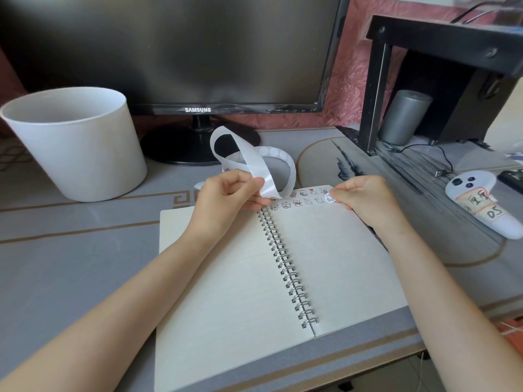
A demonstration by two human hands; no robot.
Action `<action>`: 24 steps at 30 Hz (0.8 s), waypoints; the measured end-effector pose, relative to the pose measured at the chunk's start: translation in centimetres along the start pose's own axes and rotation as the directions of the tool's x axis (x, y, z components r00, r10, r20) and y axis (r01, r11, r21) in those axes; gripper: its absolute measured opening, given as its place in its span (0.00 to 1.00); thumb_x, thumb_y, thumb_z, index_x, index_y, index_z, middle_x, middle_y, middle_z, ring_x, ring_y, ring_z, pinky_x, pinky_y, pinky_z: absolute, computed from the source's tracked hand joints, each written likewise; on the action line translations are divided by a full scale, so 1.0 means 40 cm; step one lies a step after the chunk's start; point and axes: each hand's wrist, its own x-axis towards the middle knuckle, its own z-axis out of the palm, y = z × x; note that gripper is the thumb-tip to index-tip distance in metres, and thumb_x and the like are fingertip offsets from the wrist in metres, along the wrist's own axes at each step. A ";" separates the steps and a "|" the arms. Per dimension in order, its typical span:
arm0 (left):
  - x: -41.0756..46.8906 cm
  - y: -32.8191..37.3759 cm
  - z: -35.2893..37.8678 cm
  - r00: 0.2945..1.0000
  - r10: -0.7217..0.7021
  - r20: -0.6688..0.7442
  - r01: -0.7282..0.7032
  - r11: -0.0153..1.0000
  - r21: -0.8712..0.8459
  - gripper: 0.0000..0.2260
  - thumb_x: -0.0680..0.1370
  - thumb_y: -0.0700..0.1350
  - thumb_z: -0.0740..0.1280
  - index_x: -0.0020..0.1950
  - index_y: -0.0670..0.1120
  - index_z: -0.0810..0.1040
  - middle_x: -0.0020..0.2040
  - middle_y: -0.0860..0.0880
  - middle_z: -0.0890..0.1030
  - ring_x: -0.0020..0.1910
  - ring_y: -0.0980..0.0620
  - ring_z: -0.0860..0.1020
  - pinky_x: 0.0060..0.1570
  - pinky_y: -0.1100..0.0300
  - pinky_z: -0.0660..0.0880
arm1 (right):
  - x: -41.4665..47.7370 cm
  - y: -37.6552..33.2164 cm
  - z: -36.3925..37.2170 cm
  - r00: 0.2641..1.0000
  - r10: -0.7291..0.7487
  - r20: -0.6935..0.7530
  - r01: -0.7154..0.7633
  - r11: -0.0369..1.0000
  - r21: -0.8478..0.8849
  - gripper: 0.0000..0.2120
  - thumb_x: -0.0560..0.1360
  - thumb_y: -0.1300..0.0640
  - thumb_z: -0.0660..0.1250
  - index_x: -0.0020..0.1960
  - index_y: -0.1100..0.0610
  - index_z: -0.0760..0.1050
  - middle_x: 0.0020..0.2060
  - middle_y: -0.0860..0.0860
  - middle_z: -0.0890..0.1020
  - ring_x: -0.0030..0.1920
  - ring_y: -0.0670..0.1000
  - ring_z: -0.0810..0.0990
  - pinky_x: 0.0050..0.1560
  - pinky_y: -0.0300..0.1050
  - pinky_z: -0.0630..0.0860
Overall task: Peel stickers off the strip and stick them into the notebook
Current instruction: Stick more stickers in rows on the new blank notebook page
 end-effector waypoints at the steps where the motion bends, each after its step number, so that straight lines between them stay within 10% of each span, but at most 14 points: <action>1: 0.001 0.000 0.000 1.000 0.001 0.001 -0.001 1.000 0.002 0.07 0.78 0.39 0.66 0.40 0.39 0.75 0.31 0.50 0.80 0.39 0.49 0.84 0.42 0.62 0.80 | 0.000 0.001 0.000 1.000 -0.001 -0.002 0.001 1.000 -0.005 0.07 0.72 0.62 0.70 0.35 0.55 0.78 0.30 0.49 0.79 0.27 0.44 0.70 0.27 0.35 0.65; 24: 0.002 -0.005 -0.002 1.000 0.001 0.000 -0.001 1.000 -0.001 0.07 0.78 0.39 0.66 0.42 0.37 0.76 0.34 0.47 0.81 0.39 0.48 0.84 0.42 0.62 0.80 | 0.016 0.018 0.012 0.999 -0.042 -0.018 0.042 0.998 -0.039 0.02 0.71 0.63 0.71 0.42 0.61 0.81 0.30 0.49 0.79 0.27 0.41 0.73 0.32 0.37 0.68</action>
